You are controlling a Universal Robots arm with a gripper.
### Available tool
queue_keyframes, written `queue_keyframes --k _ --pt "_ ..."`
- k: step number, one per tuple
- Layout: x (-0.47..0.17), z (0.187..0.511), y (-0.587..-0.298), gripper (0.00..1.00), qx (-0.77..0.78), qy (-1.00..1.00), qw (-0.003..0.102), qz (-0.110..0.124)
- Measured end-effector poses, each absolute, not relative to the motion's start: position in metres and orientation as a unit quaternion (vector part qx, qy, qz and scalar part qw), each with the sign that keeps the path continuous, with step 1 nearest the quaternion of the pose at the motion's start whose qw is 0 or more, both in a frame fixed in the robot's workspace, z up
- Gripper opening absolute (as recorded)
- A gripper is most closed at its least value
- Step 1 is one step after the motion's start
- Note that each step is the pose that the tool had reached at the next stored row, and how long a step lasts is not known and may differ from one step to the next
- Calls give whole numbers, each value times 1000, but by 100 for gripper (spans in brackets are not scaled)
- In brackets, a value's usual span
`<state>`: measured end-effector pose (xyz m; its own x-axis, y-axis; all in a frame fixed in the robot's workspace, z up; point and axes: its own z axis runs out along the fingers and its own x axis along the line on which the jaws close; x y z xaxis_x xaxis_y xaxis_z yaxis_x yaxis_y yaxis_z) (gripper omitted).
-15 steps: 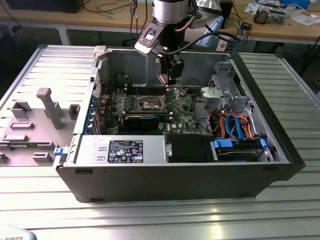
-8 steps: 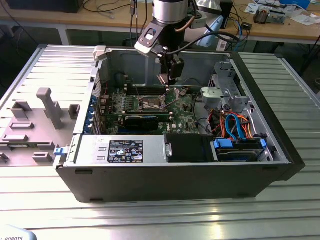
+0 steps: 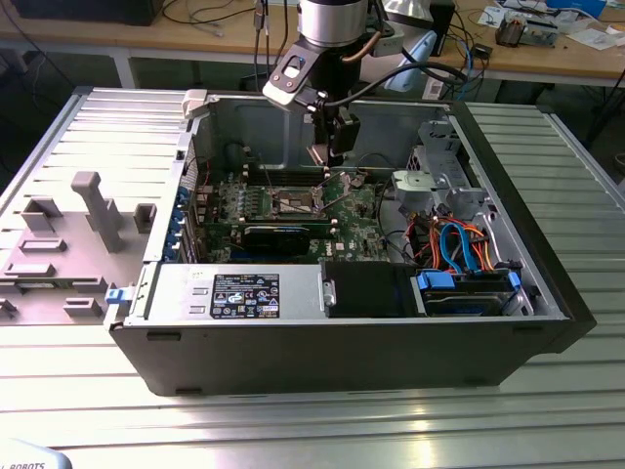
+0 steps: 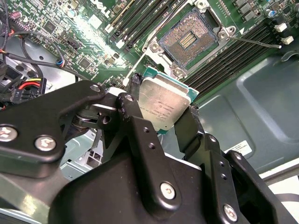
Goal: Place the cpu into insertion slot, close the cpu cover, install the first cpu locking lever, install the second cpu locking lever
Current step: 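Place the cpu into insertion slot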
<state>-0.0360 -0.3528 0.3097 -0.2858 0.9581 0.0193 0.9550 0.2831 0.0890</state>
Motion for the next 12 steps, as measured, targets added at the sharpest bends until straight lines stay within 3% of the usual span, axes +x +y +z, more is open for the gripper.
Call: queue_keyframes --k 12 --pt "-36 309 -353 54 600 799 19 41"
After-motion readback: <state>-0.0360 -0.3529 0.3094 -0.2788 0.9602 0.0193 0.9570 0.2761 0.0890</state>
